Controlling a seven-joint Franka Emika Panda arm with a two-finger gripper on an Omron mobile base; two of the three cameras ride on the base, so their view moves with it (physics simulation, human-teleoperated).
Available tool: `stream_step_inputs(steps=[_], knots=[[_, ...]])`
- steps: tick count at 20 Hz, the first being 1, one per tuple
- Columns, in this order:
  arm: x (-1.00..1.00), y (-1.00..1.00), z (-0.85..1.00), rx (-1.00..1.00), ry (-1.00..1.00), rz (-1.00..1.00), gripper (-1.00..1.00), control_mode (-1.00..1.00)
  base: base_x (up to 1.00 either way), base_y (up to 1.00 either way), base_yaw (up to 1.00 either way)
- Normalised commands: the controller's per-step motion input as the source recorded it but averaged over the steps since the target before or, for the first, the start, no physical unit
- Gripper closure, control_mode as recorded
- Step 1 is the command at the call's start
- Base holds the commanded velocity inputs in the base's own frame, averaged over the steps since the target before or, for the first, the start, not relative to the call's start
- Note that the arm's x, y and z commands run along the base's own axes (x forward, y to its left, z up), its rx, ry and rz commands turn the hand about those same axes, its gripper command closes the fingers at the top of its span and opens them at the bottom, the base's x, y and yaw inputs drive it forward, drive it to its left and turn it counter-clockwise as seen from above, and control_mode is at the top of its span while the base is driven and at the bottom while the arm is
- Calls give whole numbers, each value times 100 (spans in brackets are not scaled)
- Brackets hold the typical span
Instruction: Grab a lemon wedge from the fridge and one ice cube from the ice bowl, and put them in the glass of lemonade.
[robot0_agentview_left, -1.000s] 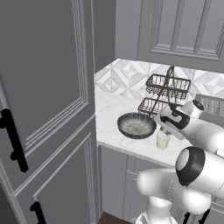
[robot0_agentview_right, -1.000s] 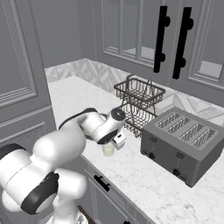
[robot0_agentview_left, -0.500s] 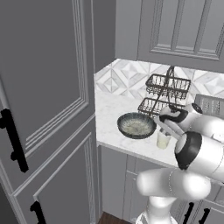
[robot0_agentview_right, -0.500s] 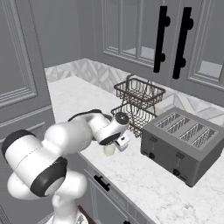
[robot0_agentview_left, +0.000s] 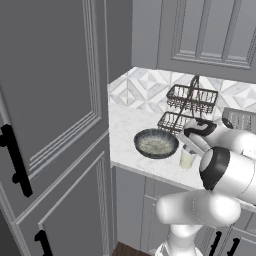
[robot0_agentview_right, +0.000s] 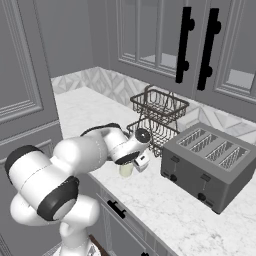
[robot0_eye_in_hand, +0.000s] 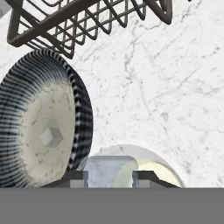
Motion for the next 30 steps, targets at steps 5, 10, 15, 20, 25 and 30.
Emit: stream_step_inputs(steps=[5,10,15,20,25,30], knots=[[0,6,0,0,-5,0,-100,-100,0,0,0],[0,12,0,0,-4,-3,-100,-100,0,0,0],[0,7,0,0,-3,-3,-100,-100,0,0,0],[0,6,6,0,0,-2,-100,-100,0,0,0],[0,2,6,-3,3,0,-100,-100,0,0,0],[0,1,0,-8,5,0,-100,-100,0,0,0]])
